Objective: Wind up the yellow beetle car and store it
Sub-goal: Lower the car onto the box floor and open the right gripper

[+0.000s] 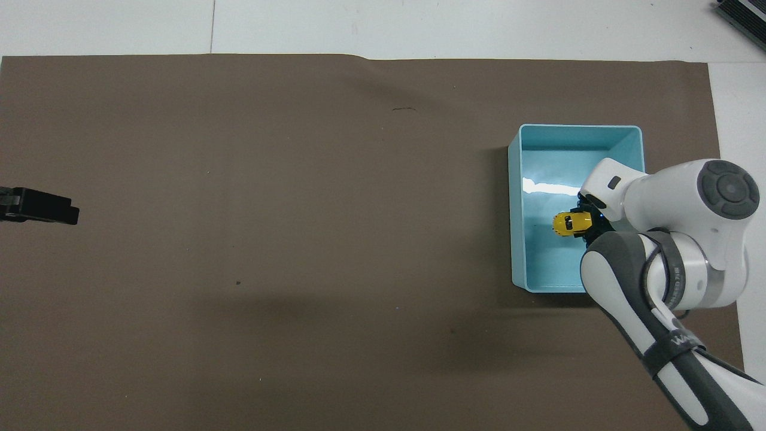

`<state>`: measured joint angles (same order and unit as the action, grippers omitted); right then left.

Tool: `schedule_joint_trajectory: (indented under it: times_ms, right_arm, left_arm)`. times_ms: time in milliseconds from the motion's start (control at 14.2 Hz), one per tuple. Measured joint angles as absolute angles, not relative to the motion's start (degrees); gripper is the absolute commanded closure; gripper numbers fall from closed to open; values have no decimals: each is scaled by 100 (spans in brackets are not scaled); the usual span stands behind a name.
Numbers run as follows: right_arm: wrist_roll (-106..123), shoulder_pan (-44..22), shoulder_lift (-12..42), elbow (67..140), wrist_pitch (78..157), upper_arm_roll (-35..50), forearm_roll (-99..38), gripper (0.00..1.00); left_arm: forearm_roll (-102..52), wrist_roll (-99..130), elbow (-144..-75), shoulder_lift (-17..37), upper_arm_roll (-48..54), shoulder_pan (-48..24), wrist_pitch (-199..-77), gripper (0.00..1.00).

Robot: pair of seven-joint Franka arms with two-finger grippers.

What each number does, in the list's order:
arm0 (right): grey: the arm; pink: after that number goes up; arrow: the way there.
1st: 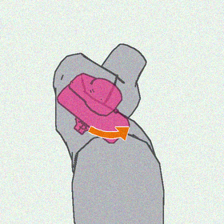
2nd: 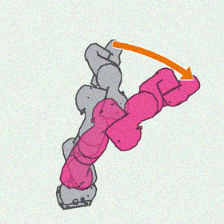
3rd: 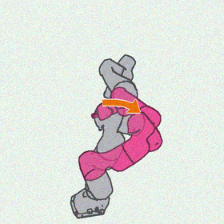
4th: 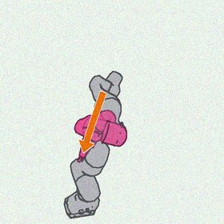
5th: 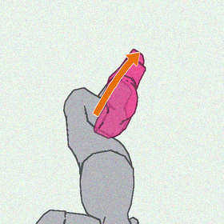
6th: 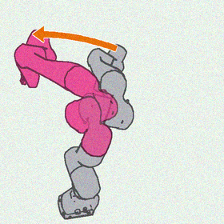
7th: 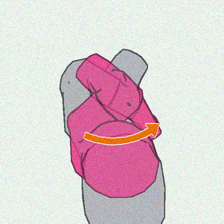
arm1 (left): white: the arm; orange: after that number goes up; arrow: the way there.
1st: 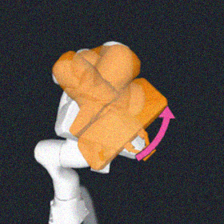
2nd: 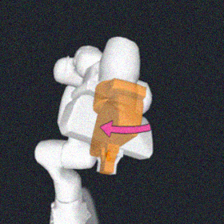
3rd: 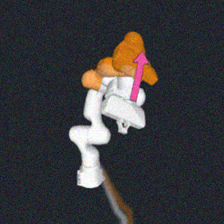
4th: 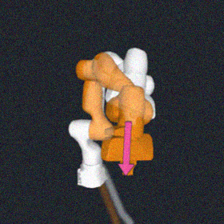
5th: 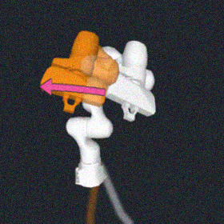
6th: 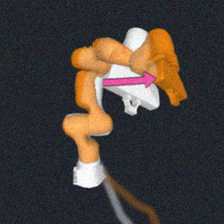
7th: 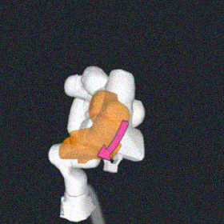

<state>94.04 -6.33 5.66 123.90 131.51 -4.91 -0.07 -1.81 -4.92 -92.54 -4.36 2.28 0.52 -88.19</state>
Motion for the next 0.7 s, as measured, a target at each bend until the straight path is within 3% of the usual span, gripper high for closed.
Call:
schedule_joint_trajectory:
  times_ms: [703]
  right_arm:
    - [9535,-619,790,12536,13596,-498,-3,80]
  left_arm:
    - [-181,-492,-9254,-436,228,52,-8819,0]
